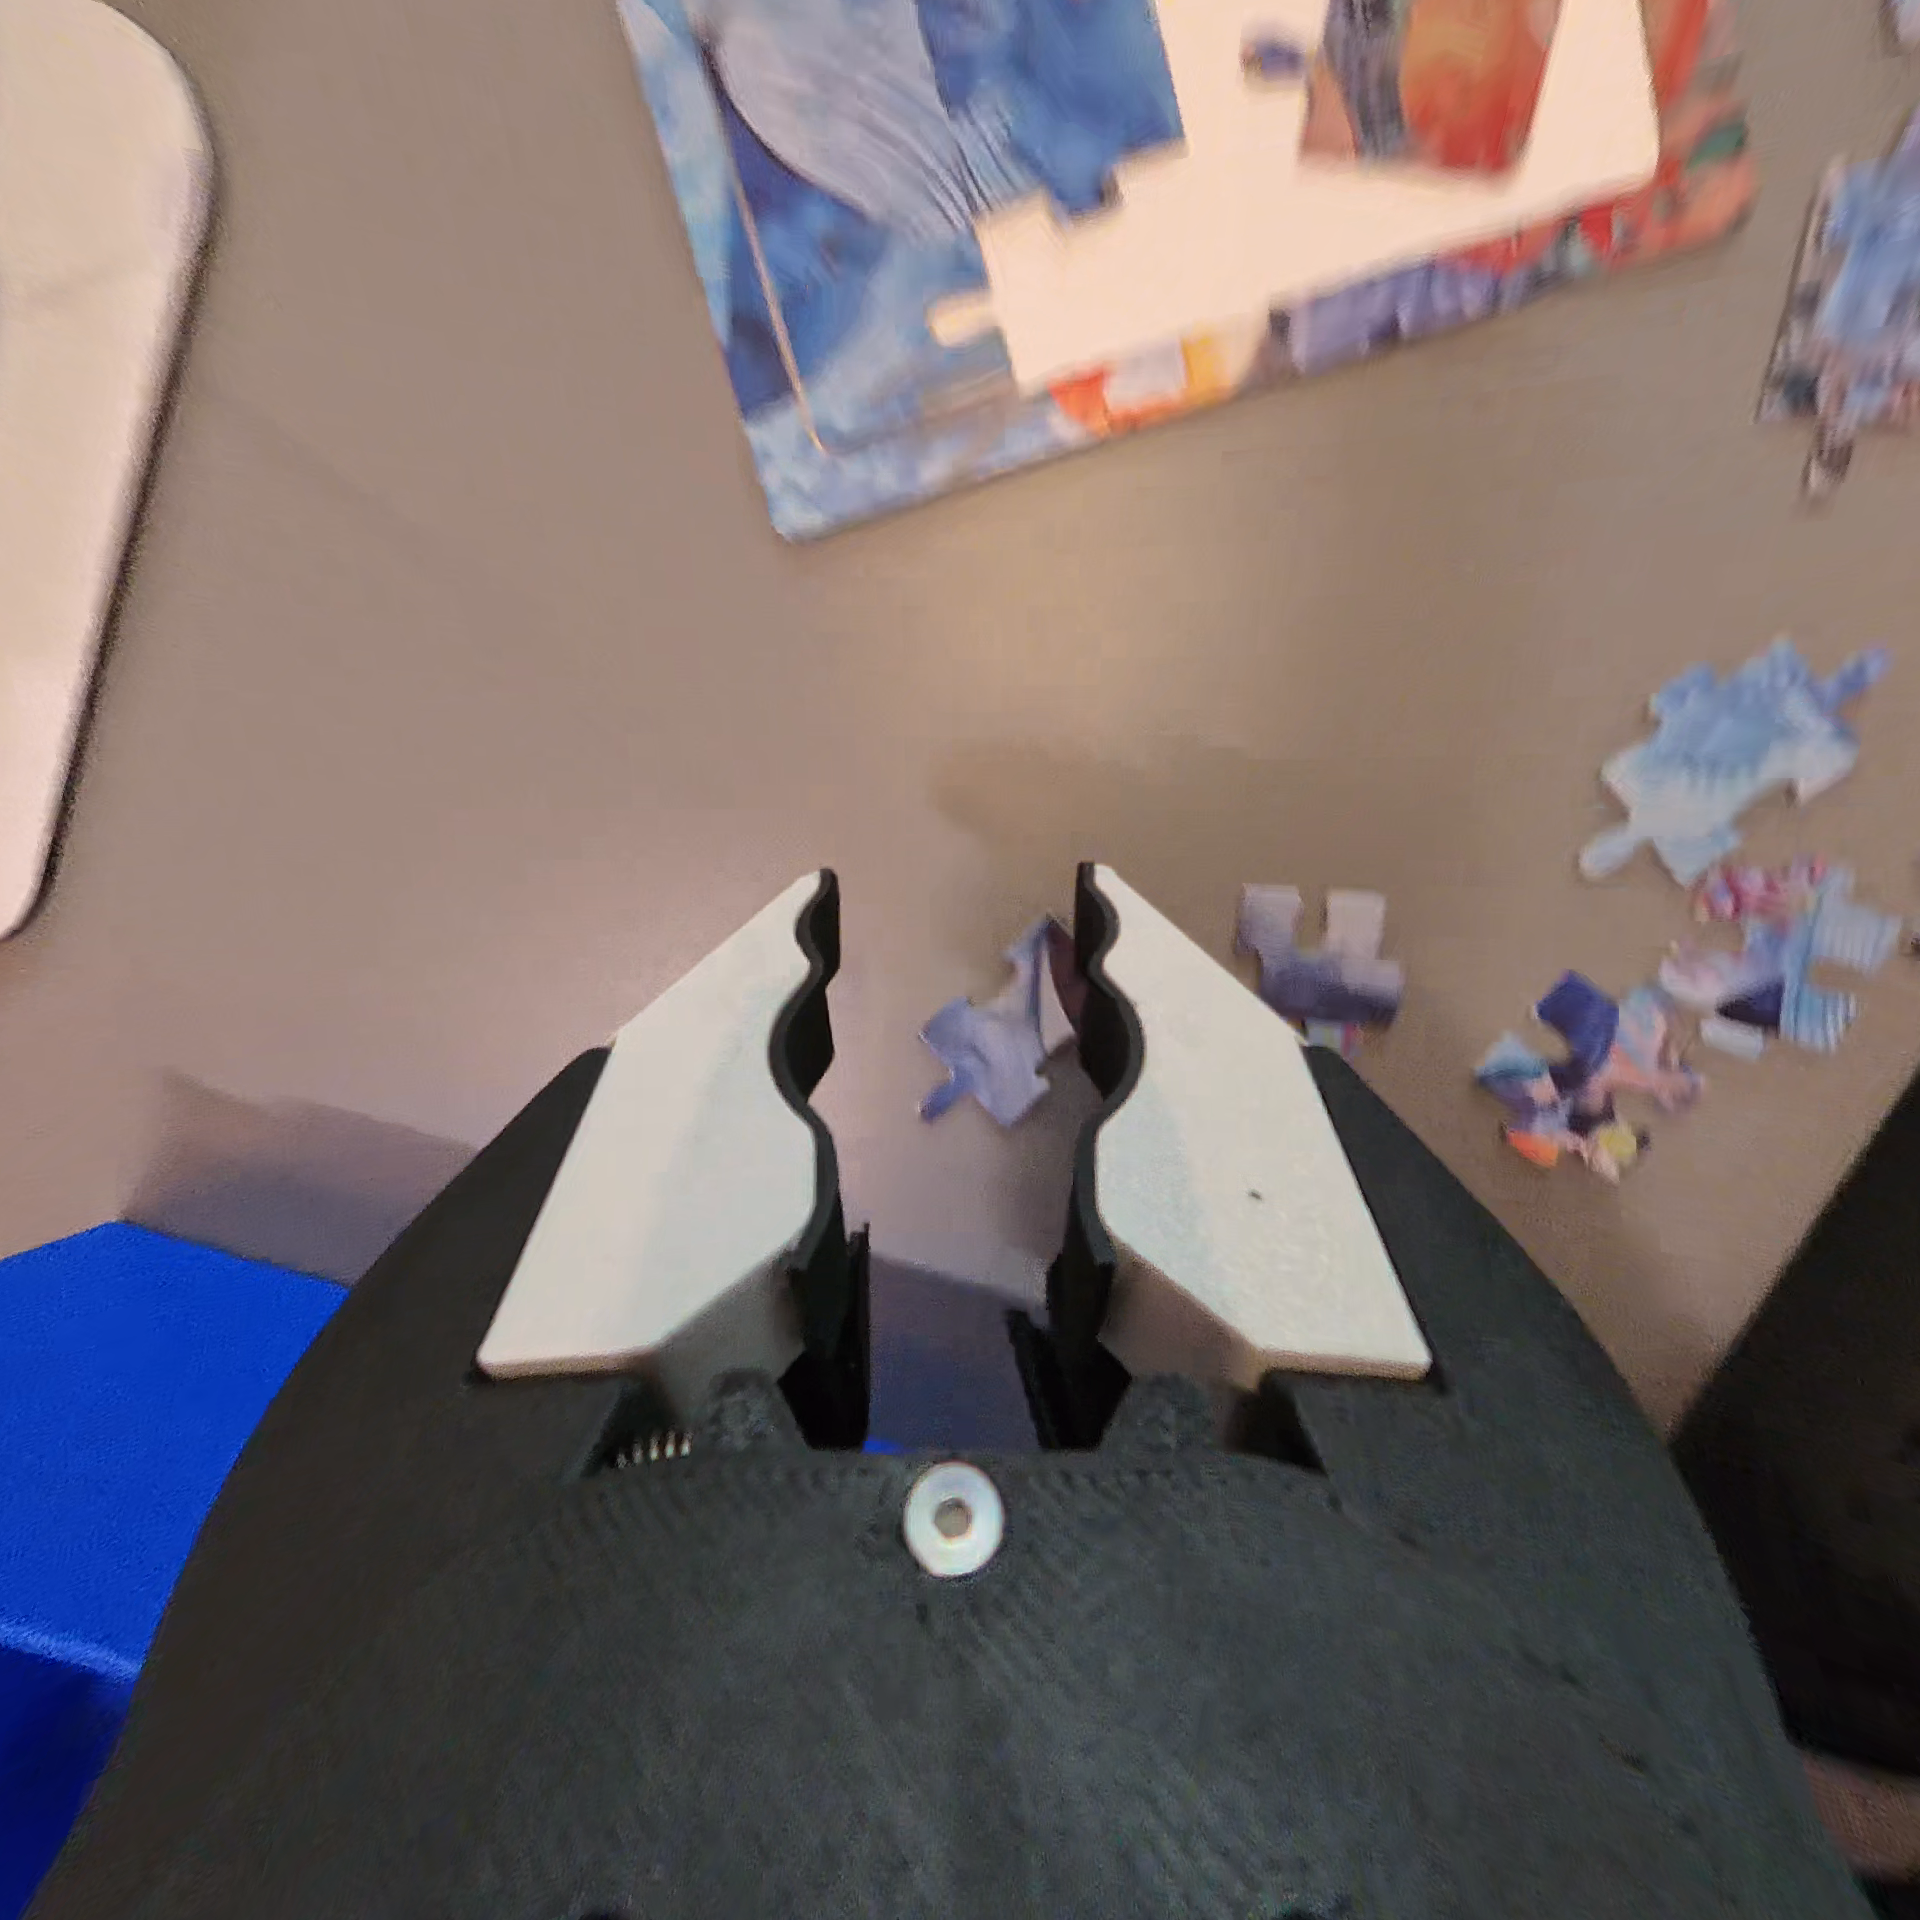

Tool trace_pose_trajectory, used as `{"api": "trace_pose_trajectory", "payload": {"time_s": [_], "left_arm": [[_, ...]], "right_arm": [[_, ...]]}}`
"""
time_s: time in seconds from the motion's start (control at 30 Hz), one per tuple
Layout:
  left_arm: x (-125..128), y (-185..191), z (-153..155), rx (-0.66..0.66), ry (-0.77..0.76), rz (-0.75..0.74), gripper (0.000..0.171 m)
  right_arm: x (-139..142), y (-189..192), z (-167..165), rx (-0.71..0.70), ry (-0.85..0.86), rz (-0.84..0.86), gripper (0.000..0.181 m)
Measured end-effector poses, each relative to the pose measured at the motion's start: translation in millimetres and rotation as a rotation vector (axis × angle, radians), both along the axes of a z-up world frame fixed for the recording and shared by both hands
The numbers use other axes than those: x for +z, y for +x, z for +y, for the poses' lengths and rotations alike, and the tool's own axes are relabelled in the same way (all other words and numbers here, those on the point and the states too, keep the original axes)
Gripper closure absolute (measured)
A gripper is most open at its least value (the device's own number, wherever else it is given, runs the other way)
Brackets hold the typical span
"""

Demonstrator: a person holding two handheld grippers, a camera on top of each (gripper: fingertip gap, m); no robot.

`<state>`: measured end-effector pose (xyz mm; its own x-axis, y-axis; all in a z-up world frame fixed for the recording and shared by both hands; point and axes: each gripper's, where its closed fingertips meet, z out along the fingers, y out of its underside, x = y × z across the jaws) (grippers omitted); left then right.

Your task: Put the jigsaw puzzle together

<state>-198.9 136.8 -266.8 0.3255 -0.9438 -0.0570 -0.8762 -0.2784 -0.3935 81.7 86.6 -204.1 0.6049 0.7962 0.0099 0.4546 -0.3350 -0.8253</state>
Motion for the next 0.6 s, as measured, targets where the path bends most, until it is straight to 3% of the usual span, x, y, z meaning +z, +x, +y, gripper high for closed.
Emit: {"api": "trace_pose_trajectory", "payload": {"time_s": [0.13, 0.27, 0.6], "left_arm": [[-13.8, -16.0, -20.9, -0.113, -0.065, 0.178, 0.120], [-27.4, -35.5, -21.9, -0.154, -0.089, 0.332, 0.112], [-40.2, -44.3, -27.8, -0.199, -0.149, 0.375, 0.123]], "right_arm": [[-5.9, -0.1, 2.3, 0.003, 0.006, 0.014, 0.158], [-8.2, 2.4, 4.1, -0.004, 0.027, 0.008, 0.159], [-18.8, 9.4, 8.8, -0.022, 0.031, 0.000, 0.161]]}}
